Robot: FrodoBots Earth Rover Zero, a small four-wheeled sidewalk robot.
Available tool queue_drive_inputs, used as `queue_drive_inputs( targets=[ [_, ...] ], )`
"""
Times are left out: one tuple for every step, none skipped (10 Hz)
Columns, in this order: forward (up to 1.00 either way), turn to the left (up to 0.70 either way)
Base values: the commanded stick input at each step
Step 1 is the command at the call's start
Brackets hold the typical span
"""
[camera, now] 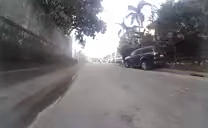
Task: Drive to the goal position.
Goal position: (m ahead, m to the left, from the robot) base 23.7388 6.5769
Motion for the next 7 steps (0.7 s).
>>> queue_drive_inputs(
  targets=[
    [1.0,0.01],
    [1.0,0.01],
    [1.0,0.01],
    [1.0,0.01],
    [1.0,0.01],
    [1.0,0.01],
    [1.0,0.01]
  ],
)
